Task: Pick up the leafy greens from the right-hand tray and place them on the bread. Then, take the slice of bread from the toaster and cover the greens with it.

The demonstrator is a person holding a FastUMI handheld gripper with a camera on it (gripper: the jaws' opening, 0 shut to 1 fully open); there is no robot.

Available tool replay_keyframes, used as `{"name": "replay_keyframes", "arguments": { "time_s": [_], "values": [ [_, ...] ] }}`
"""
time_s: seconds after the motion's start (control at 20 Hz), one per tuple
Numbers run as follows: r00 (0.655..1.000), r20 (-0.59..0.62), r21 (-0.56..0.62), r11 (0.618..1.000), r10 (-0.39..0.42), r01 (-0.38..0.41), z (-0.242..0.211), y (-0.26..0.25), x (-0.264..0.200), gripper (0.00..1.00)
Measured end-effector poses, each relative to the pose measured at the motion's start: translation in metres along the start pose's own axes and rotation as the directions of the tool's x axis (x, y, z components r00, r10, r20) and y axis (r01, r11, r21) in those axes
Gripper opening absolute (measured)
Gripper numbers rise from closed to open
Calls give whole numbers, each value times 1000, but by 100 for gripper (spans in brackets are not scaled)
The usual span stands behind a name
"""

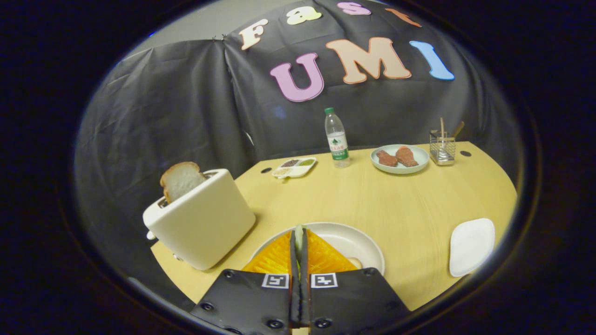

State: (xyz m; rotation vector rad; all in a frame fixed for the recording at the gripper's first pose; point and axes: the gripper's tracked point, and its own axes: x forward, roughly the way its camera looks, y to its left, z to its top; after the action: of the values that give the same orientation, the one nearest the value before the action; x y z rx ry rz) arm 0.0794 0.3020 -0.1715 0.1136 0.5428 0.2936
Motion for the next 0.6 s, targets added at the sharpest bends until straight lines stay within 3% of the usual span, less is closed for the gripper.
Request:
{"name": "replay_keyframes", "arguments": {
  "time_s": [0.2, 0.4, 0.6],
  "values": [
    [997, -42, -75, 995, -65, 62, -18, -22, 9, 7],
    [987, -83, -149, 981, -135, 122, -36, -46, 12, 19],
    [985, -47, -204, 967, -164, 151, -28, -56, 4, 48]
  ]
}}
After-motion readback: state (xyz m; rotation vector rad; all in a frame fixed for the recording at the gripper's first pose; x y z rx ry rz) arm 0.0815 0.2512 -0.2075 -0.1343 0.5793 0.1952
